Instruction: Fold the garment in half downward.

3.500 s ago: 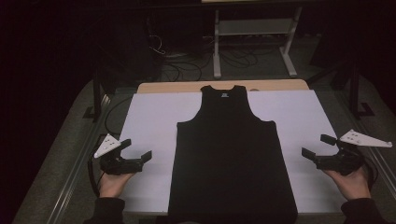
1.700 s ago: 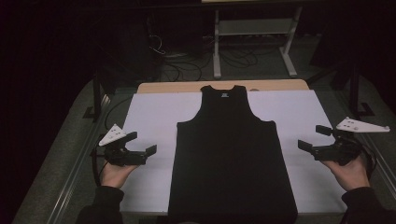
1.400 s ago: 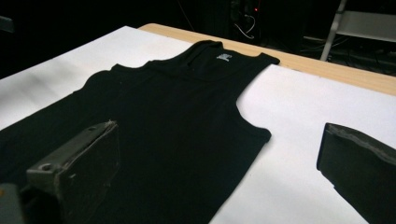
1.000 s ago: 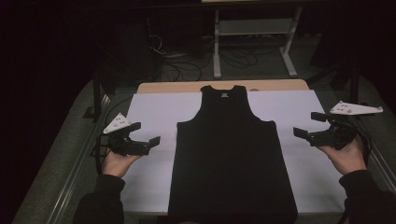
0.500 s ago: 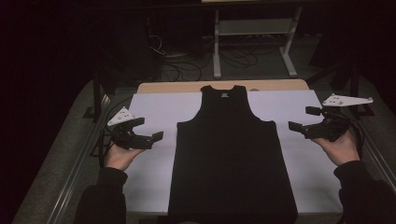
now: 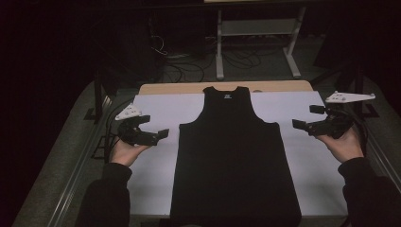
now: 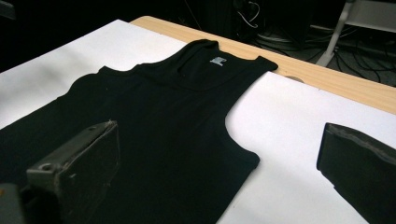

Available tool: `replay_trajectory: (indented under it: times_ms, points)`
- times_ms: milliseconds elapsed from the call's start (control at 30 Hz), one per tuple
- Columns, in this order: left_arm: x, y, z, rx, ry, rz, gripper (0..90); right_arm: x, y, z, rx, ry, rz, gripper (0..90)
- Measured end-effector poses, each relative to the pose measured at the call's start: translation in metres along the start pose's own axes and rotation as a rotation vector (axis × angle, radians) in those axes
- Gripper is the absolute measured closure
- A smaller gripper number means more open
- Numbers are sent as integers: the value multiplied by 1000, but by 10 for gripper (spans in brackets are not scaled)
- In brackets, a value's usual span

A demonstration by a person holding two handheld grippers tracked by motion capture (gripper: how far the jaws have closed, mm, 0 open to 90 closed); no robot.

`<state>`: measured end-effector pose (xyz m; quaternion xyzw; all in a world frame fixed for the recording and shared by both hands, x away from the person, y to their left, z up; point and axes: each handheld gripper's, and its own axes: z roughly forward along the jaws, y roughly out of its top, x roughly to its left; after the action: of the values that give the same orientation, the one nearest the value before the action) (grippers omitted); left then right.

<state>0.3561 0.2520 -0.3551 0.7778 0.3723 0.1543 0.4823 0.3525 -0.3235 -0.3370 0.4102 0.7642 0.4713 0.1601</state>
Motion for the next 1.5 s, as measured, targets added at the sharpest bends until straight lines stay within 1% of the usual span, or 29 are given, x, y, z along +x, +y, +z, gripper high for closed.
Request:
replay_trajectory:
  times_ms: [167, 300, 400, 433, 600, 800, 933, 1033, 1167, 1333, 1500]
  points:
    - [2, 5, 6, 2, -8, -3, 0, -3, 7, 4, 5, 4, -3, 0]
    - [4, 8, 8, 10, -10, 4, 0, -5, 8, 6, 11, 6, 5, 0]
    - [7, 10, 11, 15, -13, 1, 0, -8, 8, 10, 16, 8, 3, 0]
    - [8, 10, 12, 19, -14, -1, 0, -8, 8, 11, 23, 10, 11, 0]
    - [12, 10, 19, 28, -24, -17, 0, -11, 7, 20, 44, 8, 15, 0]
    - [15, 14, 26, 45, -25, -23, 0, -17, 6, 34, 81, 1, 24, 0]
    - [18, 15, 29, 42, -28, -30, 0, -20, 6, 39, 87, 1, 32, 0]
    - [21, 14, 33, 42, -28, -44, 0, -22, 6, 41, 89, 6, 44, 0]
    - [26, 12, 39, 54, -26, -61, 0, -25, 4, 45, 99, 0, 52, 0]
    - [33, 9, 46, 59, -21, -82, 0, -29, 1, 54, 120, -5, 59, 0]
    - [37, 4, 56, 80, -19, -99, 0, -32, -2, 63, 146, -10, 60, 0]
